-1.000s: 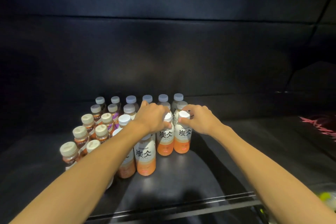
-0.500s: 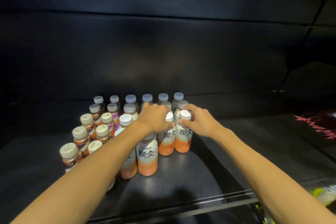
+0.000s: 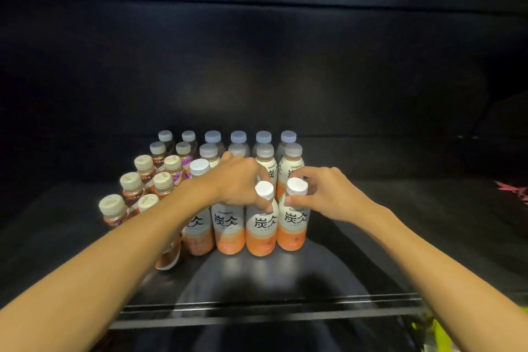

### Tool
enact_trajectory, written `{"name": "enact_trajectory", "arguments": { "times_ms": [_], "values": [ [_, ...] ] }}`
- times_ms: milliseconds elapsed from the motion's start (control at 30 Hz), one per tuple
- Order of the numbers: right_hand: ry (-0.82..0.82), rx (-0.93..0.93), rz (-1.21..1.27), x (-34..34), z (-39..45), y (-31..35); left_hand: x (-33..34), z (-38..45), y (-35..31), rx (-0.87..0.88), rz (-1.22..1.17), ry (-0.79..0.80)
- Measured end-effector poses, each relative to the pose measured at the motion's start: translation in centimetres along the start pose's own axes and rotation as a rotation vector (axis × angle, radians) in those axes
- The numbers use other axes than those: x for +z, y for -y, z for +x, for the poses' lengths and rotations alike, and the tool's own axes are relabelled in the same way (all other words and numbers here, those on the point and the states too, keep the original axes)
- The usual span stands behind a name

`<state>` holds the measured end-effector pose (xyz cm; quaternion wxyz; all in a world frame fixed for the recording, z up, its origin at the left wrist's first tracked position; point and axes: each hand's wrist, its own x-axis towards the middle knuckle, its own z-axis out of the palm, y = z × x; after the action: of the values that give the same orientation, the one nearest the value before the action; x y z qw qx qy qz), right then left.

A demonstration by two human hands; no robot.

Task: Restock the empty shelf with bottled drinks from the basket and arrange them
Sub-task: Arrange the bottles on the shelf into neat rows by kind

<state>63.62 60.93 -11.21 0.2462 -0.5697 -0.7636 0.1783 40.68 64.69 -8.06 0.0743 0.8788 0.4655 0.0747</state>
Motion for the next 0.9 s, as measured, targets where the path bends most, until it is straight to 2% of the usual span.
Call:
{"name": "enact_trajectory", "arguments": {
  "times_ms": [233,533,900],
  "values": [
    [0.028,-0.030,-0.020,-0.4,-0.6,0.6,0.5,-1.5,0.5,0.015,-0.234,0.060],
    [0.042,-0.045,-0.037,-0.5,-0.8,0.5,1.6,-1.6,0.9,0.019,-0.209,-0.052],
    [0.012,0.020,-0.004,0.0,-0.6,0.2,1.3,-1.1,0.9,0.019,-0.178,-0.057]
  ]
}}
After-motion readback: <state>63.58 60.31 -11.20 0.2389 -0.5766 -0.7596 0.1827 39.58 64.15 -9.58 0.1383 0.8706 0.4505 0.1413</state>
